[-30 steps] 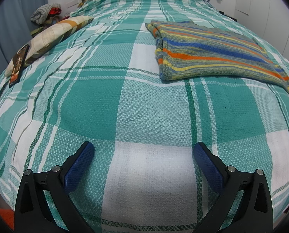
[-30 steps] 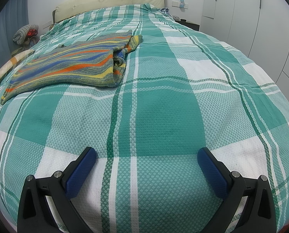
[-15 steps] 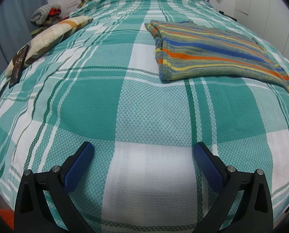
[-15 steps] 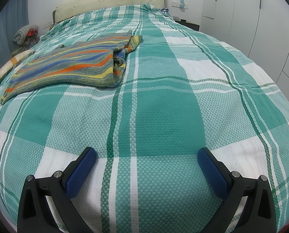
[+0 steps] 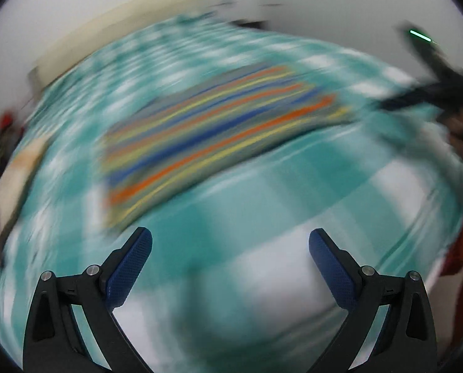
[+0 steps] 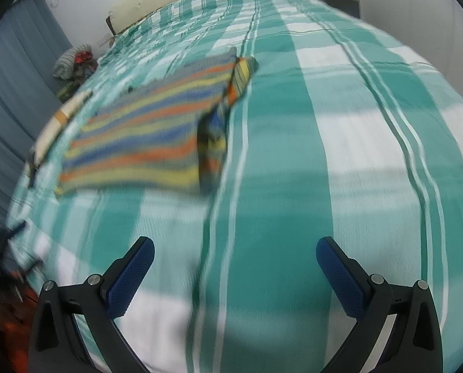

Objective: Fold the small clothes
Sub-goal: 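Grasp the folded striped sweater's edges with both grippers and lift it, then carry the sweater across the bed, lower it and open both grippers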

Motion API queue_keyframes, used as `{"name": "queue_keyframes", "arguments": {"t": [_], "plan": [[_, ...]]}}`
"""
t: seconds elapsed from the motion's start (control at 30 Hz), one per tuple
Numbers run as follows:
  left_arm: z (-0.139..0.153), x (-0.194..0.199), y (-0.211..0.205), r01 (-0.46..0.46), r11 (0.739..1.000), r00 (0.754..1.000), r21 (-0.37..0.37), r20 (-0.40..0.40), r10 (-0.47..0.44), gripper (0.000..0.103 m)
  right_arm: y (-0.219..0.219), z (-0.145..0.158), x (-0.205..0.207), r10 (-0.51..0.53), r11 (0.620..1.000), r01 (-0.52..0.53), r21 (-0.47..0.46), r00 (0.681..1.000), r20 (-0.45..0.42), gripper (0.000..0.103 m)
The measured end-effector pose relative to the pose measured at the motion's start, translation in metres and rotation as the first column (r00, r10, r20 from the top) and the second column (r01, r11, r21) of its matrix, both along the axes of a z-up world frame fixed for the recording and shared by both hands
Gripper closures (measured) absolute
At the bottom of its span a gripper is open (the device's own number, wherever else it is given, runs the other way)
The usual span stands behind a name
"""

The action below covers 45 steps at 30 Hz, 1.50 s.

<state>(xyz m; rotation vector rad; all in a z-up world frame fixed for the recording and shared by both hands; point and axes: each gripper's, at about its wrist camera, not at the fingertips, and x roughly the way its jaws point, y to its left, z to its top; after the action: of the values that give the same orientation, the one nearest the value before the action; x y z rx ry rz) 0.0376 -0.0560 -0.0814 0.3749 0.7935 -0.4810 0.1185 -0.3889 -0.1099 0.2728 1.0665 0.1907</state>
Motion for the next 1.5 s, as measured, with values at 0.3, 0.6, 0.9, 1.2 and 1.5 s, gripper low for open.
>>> {"name": "queue_keyframes", "arguments": {"t": [0.3, 0.6, 0.9, 1.2, 1.5], "plan": [[-0.037, 0.095, -0.173, 0.253, 0.967, 0.966, 0.034, -0.07, -0.25, 0.017, -0.036, -0.003, 0.158, 0.008, 0.966, 0.017, 0.257, 0.995, -0.096, 0.008], [-0.046, 0.117, -0.189, 0.271, 0.961, 0.957, -0.057, -0.095, -0.276, 0.095, -0.024, -0.046, 0.258, 0.047, 0.953, -0.003, 0.302, 0.989, -0.14, 0.041], [0.025, 0.114, -0.054, 0.022, 0.911, 0.992, -0.412, -0.102, -0.071, 0.097, 0.03, 0.023, 0.259, 0.101, 0.967, -0.097, 0.237, 0.995, -0.005, 0.093], [0.005, 0.133, 0.124, -0.396, 0.745, 0.916, -0.537, -0.293, 0.275, 0.097, 0.214, 0.062, 0.294, 0.291, 0.929, -0.296, 0.221, 0.955, 0.055, 0.093], [-0.044, 0.136, 0.17, -0.556, 0.677, 0.828, -0.483, -0.39, 0.402, 0.093, 0.335, 0.003, 0.304, 0.387, 0.907, -0.376, 0.189, 0.922, -0.026, 0.087]]}}
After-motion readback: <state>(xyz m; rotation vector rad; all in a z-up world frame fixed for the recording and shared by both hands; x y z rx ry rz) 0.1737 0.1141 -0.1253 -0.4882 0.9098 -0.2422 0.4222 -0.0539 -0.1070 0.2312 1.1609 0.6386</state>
